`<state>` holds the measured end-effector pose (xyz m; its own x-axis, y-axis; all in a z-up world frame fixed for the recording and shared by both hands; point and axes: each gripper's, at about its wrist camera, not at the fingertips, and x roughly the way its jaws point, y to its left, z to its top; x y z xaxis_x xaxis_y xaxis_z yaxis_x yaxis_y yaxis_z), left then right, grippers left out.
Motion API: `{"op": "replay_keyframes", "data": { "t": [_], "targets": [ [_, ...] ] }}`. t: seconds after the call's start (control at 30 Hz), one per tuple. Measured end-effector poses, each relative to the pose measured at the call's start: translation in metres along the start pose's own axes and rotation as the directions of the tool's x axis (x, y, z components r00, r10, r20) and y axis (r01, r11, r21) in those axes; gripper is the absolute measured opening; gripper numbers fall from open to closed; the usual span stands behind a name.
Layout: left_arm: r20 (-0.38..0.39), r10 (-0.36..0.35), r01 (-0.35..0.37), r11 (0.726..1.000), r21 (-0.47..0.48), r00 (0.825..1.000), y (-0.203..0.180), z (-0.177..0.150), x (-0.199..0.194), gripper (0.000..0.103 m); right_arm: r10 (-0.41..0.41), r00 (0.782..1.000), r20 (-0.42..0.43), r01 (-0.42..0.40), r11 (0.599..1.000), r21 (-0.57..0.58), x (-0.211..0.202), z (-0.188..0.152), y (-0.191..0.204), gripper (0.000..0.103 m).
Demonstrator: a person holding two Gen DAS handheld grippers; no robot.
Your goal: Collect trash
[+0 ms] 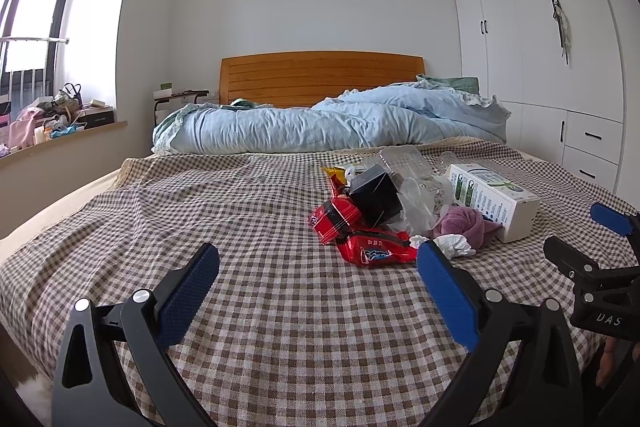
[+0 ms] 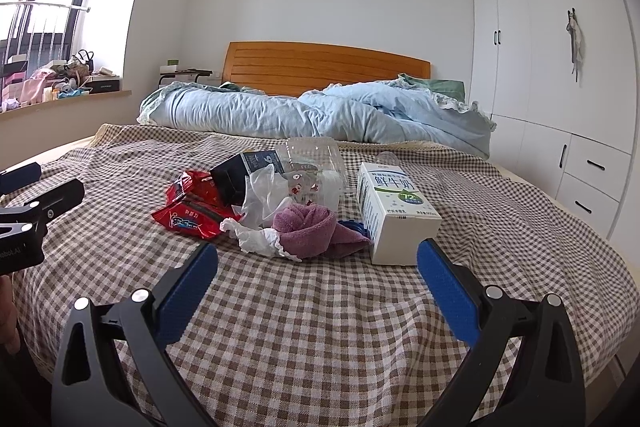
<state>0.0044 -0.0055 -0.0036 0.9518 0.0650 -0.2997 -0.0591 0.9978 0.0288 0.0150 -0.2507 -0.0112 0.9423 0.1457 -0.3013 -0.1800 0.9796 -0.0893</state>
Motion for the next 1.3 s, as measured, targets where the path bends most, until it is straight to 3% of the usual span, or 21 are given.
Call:
{"op": "replay_keyframes", "data": {
  "t": [0.67, 0.9, 1.07, 1.2, 1.3],
  "targets": [
    [-0.013, 0.0, 0.0, 1.0, -0.001, 1.0, 0.002, 0.001, 0.003, 0.096, 0.012, 0.999, 0.031, -0.013, 0.999, 0.041, -0.006, 0.007, -0.006, 0.096],
    [-0.021, 0.011, -0.011, 1.0, -0.004, 1.0, 0.006, 0.007, 0.011, 0.096, -0.049, 0.999, 0.015, 0.047, 0.995, 0.092, -0.001, 0.017, -0.021, 0.096],
    [-0.077, -0.013, 0.014, 1.0, 0.014, 0.997, 0.007, 0.014, 0.031, 0.096, -0.009, 1.0, 0.017, 0.008, 0.995, 0.1, 0.012, 0.024, -0.032, 0.096],
    [-0.123, -0.031, 0.037, 0.998, 0.048, 0.992, 0.008, 0.02, 0.054, 0.096, 0.016, 0.995, -0.094, -0.01, 0.998, 0.067, 0.04, 0.032, -0.038, 0.096],
    [-0.142, -0.031, 0.04, 0.997, 0.06, 0.989, 0.008, 0.027, 0.075, 0.096, -0.038, 0.989, -0.14, 0.048, 0.997, 0.067, 0.059, 0.037, -0.048, 0.096]
  ]
}}
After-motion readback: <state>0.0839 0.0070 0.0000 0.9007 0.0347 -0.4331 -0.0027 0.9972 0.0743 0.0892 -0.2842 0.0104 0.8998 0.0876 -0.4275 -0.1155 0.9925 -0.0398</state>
